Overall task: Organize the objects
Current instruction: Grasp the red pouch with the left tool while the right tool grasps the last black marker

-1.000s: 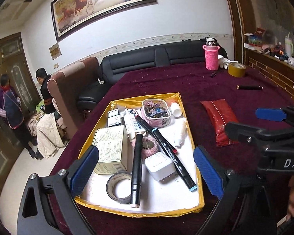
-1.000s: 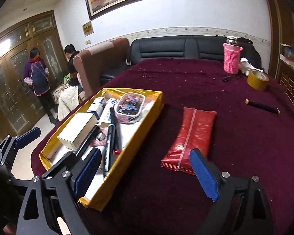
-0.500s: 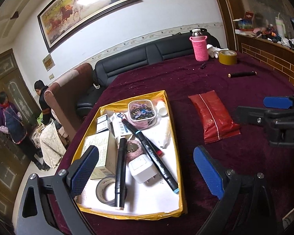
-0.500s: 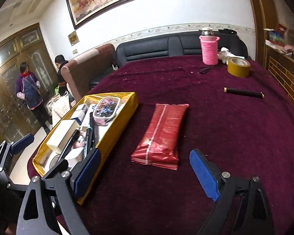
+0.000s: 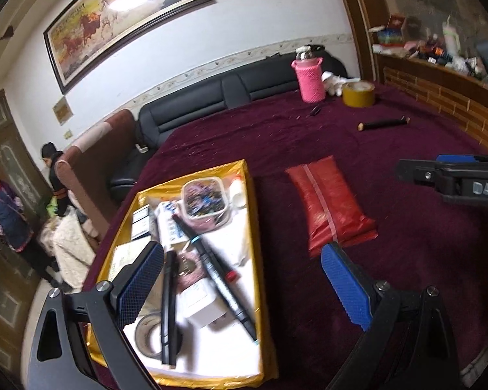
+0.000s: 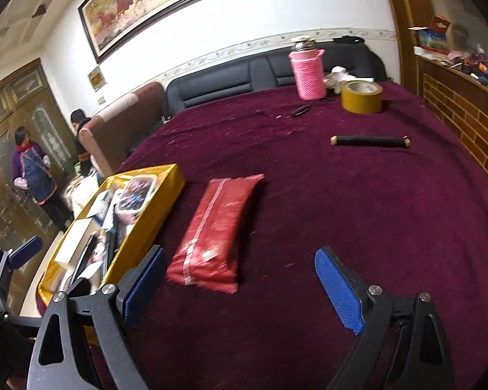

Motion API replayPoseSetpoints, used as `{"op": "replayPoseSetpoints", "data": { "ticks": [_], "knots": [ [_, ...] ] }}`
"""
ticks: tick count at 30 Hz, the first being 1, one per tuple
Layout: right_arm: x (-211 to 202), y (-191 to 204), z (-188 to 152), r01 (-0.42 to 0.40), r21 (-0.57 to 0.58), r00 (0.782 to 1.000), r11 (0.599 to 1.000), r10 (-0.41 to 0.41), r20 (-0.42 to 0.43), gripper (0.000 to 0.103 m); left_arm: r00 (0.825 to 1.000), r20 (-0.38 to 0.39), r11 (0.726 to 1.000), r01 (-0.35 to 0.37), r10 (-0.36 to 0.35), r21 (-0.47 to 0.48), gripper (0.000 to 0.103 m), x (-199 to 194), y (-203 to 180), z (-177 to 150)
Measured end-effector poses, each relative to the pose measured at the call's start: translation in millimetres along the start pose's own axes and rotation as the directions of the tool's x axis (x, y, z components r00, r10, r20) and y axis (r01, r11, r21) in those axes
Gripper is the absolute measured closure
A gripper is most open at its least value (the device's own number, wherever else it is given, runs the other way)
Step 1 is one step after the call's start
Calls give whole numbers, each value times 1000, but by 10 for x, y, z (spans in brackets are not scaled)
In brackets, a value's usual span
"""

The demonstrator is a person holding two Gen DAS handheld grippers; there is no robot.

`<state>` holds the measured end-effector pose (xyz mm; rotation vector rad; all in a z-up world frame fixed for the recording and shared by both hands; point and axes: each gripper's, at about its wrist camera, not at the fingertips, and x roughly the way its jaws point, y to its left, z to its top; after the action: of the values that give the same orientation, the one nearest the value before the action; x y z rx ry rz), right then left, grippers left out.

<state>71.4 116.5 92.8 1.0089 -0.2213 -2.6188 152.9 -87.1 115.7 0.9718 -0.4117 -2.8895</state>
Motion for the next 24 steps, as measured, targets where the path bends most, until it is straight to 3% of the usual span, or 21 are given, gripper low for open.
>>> {"op": "replayPoseSetpoints", "data": {
  "ticks": [6, 12, 17, 24],
  "knots": [
    [37, -532, 246, 106, 88, 994, 990, -108, 13, 8, 983, 26, 973, 181, -180, -141, 6, 66, 123, 156],
    [182, -1058, 372, 148, 220, 989, 964, -143, -37, 8, 959, -48, 946, 267, -281, -184, 6, 447, -81, 258],
    [282, -1405, 396, 162, 331, 987, 930, -146, -75, 8, 954, -129, 952, 244, -270, -186, 6, 912, -345, 426],
    [282, -1579, 506, 191, 339, 981, 921, -168, -97, 8, 936, -296, 977, 153, -191, -147, 5, 1651, -690, 504]
  ]
}}
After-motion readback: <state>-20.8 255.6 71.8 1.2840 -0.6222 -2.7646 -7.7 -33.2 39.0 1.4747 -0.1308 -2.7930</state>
